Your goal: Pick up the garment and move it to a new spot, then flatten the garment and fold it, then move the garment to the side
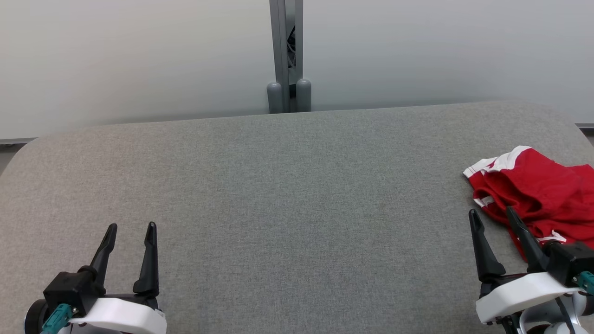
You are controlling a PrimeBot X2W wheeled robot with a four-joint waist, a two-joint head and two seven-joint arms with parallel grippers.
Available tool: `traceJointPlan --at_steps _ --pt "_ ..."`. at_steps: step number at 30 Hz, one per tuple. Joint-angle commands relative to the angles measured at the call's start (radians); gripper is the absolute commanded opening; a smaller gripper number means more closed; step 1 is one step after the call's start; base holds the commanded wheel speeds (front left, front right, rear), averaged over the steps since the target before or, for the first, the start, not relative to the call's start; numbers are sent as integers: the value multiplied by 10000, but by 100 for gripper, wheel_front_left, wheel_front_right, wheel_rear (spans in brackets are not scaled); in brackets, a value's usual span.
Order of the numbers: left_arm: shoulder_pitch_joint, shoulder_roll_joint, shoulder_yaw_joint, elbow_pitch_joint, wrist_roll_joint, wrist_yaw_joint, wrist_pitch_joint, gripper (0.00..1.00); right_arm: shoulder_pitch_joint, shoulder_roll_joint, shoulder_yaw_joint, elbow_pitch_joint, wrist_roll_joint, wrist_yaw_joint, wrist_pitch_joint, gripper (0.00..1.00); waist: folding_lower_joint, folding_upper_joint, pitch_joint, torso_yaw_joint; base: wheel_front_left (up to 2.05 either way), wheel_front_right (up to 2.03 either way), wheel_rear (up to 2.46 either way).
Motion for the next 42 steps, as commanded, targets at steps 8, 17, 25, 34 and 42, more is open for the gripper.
traceJointPlan --at_steps 8,17,25,34,42 --pt "-168 106 -12 91 -87 -24 -13 100 20 -32 -116 -116 97 -4 33 100 0 -1 67 18 0 0 0" --pt "175 -397 -31 382 -596 -169 133 0 74 124 -171 416 792 0 228 0 0 -1 74 0 0 0 0" --pt "47 -663 239 508 -1597 -494 340 0 -39 109 -390 553 2087 0 528 0 0 -1 67 -6 0 0 0" --pt "-107 -974 554 672 -2767 -875 584 0 -185 89 -644 716 3598 0 873 0 0 -1 58 -13 0 0 0" --pt "-238 -1221 811 771 -3715 -1185 782 0 -301 73 -857 861 4815 -1 1155 0 0 -1 50 -19 0 0 0"
